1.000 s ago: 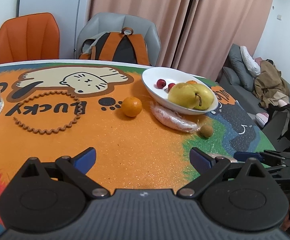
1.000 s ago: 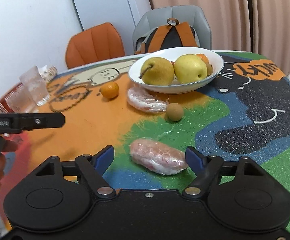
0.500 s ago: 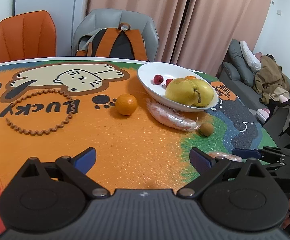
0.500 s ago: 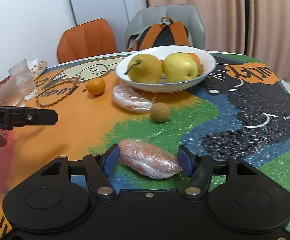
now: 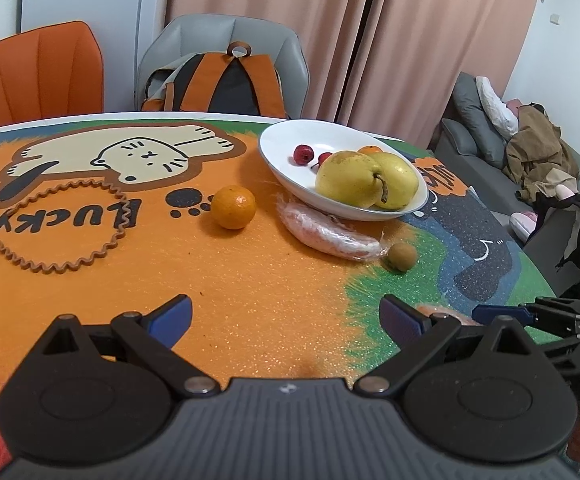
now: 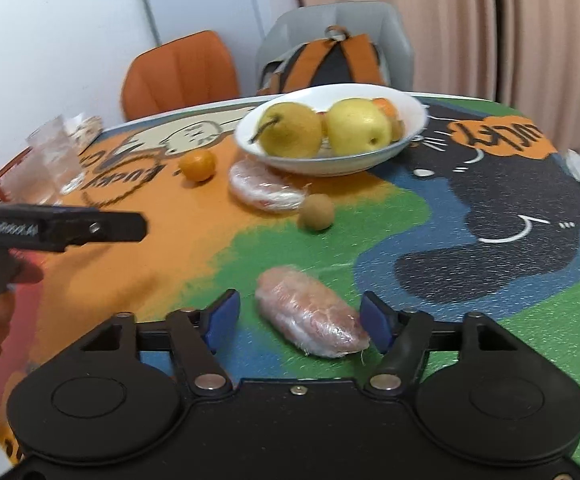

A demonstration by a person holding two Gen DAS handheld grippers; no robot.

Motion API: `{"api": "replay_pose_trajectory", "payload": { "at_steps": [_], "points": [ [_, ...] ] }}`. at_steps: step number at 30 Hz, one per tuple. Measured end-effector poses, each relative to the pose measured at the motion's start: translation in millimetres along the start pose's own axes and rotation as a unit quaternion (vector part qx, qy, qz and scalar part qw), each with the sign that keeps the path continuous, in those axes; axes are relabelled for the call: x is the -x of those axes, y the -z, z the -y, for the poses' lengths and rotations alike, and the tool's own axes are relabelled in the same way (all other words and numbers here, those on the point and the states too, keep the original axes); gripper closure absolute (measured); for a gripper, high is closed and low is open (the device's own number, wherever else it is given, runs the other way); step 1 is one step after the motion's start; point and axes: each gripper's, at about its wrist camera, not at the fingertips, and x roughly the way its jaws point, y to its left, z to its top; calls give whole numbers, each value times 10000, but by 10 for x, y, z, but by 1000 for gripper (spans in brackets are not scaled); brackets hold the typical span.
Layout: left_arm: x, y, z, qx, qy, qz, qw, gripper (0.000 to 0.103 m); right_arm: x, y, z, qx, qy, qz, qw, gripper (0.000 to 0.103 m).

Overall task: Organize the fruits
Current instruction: 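Grasp the pink wrapped item with the right tool while the left tool approaches the brown fruit, then grasp the small brown fruit with the left tool while the right tool holds the wrapped item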

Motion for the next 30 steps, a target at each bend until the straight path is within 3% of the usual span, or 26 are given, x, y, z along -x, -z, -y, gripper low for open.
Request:
{"api": "replay_pose_trajectory", "payload": {
  "at_steps": [5,7,8,12,30],
  "points": [
    [20,25,-36,52,-30,-6,10000,4,-92,37,-37,171,147,-40,9997,29],
    [24,29,-50,62,-38,-11,10000,4,-103,52,-52,291,227,32,9993,36],
    [24,27,-52,63,-45,-11,10000,4,-104,59,-65,375,351,50,9987,49],
    [28,26,-48,80,-25,-15,10000,4,-69,22,-28,419,385,-35,9984,56],
    [-175,-105,409,-133,213,109,9996,8,143,-47,367,-138,465,390,9981,59]
  ]
}}
